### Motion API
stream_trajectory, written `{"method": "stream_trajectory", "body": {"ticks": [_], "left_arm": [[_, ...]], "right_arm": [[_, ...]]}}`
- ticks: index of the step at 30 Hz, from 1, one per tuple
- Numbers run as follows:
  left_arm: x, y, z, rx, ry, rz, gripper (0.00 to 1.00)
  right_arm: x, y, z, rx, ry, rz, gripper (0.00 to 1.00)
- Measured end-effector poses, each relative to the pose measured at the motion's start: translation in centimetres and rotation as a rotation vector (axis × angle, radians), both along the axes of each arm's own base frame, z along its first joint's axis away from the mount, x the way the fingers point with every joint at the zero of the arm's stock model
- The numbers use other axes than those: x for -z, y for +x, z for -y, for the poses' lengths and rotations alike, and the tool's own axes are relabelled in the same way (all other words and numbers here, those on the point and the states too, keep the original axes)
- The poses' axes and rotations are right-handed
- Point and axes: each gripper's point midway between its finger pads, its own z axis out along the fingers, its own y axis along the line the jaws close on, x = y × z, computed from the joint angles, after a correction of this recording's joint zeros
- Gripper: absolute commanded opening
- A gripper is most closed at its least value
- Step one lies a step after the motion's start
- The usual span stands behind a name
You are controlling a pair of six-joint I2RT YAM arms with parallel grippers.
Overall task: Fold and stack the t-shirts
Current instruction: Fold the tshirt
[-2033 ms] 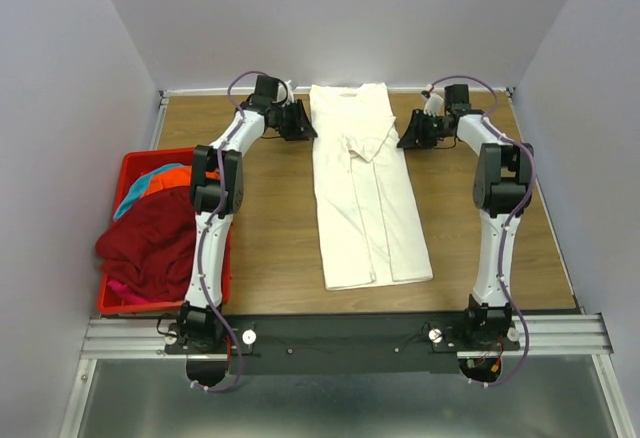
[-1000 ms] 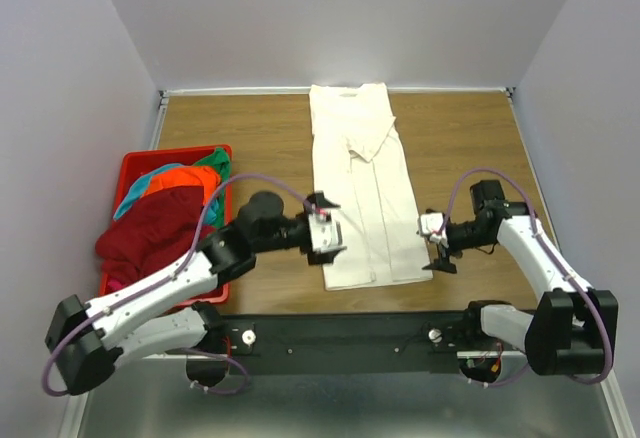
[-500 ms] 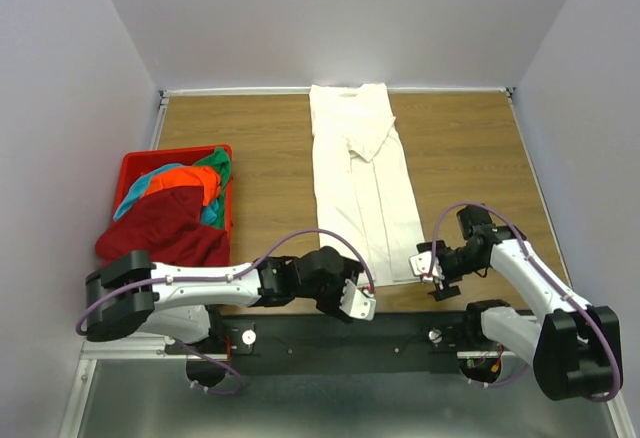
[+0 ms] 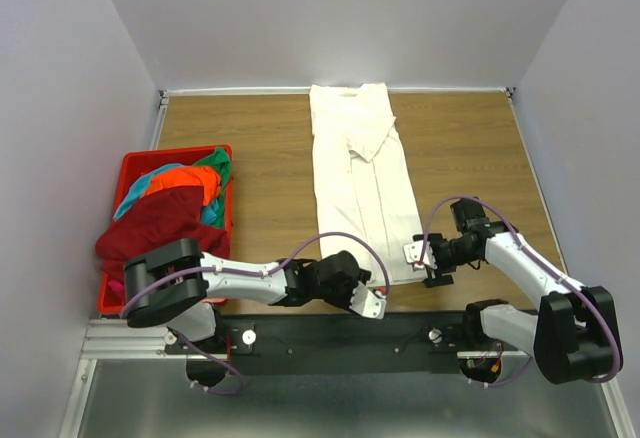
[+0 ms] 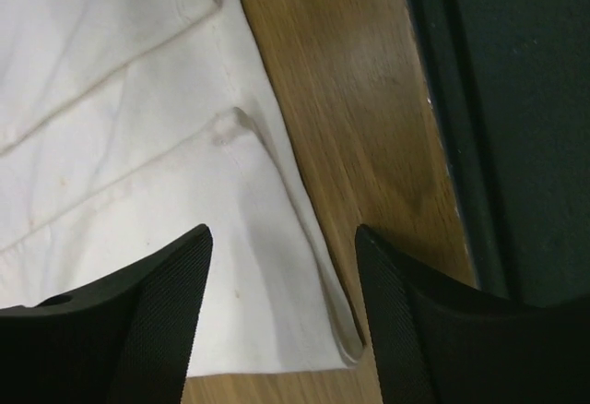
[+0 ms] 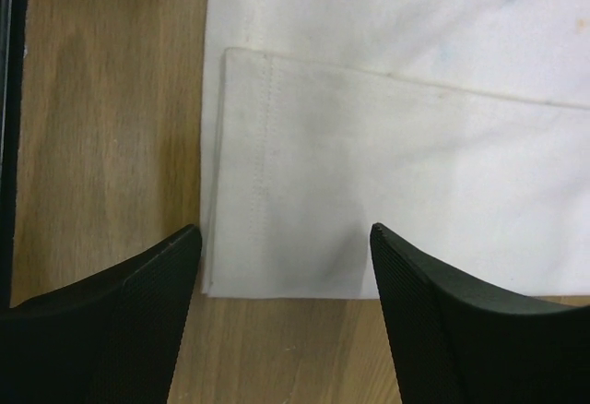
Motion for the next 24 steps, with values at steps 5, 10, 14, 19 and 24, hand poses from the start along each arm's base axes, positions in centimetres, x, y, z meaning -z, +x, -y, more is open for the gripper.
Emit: {"method": "stream_trajectory", "body": {"ticks": [5,10,14,19,24], "left_arm": [[0.3,0.8,-0.1,-0.032,0.005,0.027,0.51],[0.4,1.2,-0.3,-0.053,0.008,0.039,0.48],[0.5,1.5,-0.3,-0.064,0.008,0.041,0.47],[0.4,1.9,-0.4,-0.076,0.005,0.043,0.48],[0.4,2.0,-0.4,-0.078,0.005,0.043,0.45]], "right_arm": [[0.0,0.7,-0.4,0.015,-0.009,0.015,0.72],[0.2,1.4,-0.4,0.046,-0.022,0.022,0.67],[0.0,1.7,-0.3,0.062,-0.025,0.032,0.74],[-0.7,1.6,-0.6,0.055,-0.007,0.049,0.75],[-0.7,0.5,-1.5,0.003,-0.002,0.029,0.74]]}}
